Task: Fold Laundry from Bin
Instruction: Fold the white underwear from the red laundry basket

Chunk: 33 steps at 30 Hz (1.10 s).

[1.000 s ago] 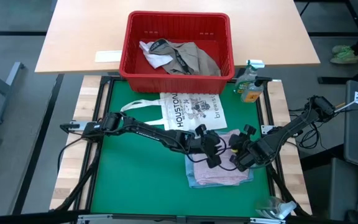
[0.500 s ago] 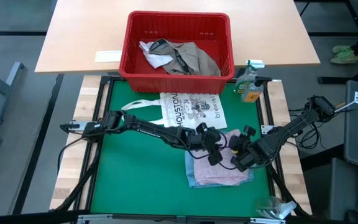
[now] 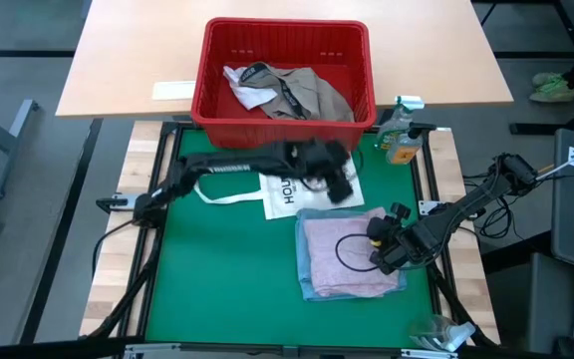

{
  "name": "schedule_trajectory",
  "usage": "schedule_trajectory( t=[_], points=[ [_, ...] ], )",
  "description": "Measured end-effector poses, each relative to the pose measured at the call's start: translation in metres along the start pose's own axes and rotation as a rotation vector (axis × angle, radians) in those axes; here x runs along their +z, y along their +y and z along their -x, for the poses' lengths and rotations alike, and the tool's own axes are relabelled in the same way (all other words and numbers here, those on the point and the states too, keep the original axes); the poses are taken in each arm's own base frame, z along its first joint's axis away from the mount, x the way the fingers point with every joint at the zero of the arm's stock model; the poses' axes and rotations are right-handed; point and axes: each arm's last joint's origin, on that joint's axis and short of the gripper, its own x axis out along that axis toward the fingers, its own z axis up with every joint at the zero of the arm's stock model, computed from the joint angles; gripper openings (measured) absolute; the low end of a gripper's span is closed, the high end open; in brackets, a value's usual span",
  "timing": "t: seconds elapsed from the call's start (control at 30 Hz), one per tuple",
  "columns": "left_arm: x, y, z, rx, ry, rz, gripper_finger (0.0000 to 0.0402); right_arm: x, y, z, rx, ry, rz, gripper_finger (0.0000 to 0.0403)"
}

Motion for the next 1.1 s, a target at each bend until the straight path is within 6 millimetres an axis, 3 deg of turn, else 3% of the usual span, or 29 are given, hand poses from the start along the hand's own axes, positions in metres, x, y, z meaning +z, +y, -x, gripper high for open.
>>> schedule_trajectory(
  t=[0.3,0.6,0.77,0.97,1.1],
  points=[
    [0.040,0.090,0.038,0.323,-0.162,-0.028,0.0105,0.001,0.001,0.000,0.004,-0.025,-0.042,0.0131],
    [0.054,0.137,0.034,0.407,-0.232,0.060,0.0105,0.003,0.001,0.000,-0.021,-0.076,-0.106,0.0131],
    [0.055,0.164,0.032,0.506,-0.191,-0.032,0.0105,0.008,-0.003,-0.003,-0.024,-0.052,-0.166,0.0131],
    [0.049,0.242,0.024,0.578,-0.145,0.092,0.0105,0.022,-0.016,-0.012,-0.047,-0.020,-0.256,0.0131],
    [0.028,0.299,0.012,0.535,-0.092,0.249,0.0105,0.028,-0.021,-0.016,-0.045,-0.001,-0.306,0.0131]
  ],
)
